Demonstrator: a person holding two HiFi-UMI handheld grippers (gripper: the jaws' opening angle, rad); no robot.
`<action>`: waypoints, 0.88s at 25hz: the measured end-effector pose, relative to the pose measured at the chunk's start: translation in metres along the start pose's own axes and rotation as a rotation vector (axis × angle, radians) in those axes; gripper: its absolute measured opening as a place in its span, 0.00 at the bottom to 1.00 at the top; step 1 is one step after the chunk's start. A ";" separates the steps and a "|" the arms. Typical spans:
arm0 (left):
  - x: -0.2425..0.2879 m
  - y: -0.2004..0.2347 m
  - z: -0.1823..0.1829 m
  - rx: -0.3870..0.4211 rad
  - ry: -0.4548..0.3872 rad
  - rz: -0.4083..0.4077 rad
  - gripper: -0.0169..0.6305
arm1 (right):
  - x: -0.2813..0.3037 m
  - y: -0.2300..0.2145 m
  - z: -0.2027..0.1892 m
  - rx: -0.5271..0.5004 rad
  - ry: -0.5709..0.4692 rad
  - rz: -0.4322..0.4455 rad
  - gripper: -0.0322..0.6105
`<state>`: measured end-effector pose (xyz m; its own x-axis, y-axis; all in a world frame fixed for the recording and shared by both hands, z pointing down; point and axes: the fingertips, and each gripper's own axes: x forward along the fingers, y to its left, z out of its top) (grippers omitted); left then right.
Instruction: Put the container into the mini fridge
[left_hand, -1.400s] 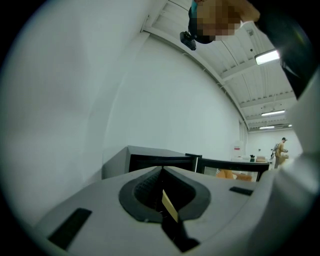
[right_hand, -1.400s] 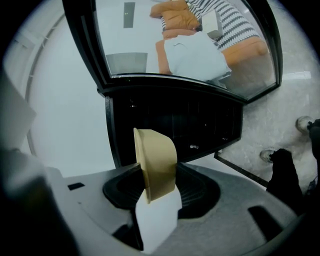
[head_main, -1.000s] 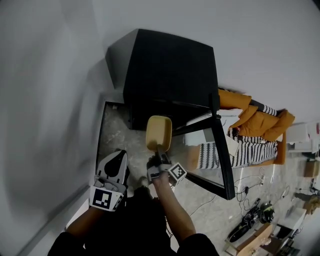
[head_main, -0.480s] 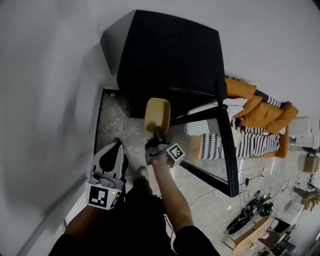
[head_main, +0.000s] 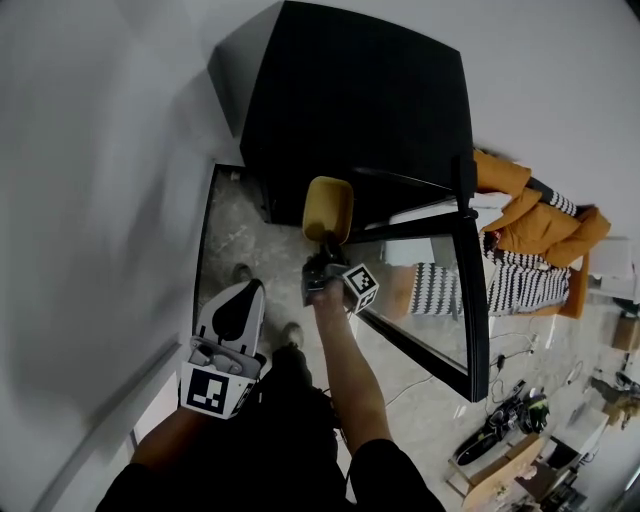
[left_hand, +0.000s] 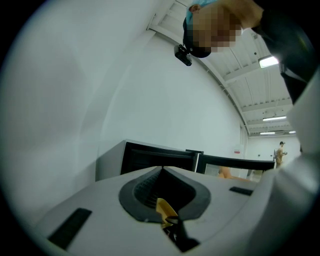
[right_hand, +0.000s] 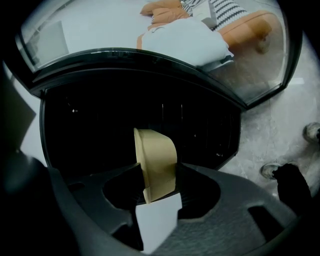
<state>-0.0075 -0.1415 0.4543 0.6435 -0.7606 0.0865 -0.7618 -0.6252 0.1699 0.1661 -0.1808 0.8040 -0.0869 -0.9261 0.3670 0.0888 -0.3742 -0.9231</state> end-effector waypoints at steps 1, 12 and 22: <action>-0.002 -0.003 -0.005 -0.003 0.023 -0.012 0.03 | 0.003 -0.001 0.001 0.002 0.001 0.000 0.31; -0.003 -0.001 -0.023 -0.026 0.086 -0.024 0.03 | 0.034 -0.009 0.006 -0.011 0.020 -0.017 0.31; -0.004 0.013 -0.033 -0.033 0.107 -0.005 0.03 | 0.058 -0.012 0.013 0.004 0.008 -0.009 0.31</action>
<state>-0.0174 -0.1411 0.4887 0.6530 -0.7334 0.1892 -0.7567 -0.6215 0.2025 0.1726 -0.2305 0.8382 -0.0959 -0.9221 0.3748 0.0923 -0.3831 -0.9191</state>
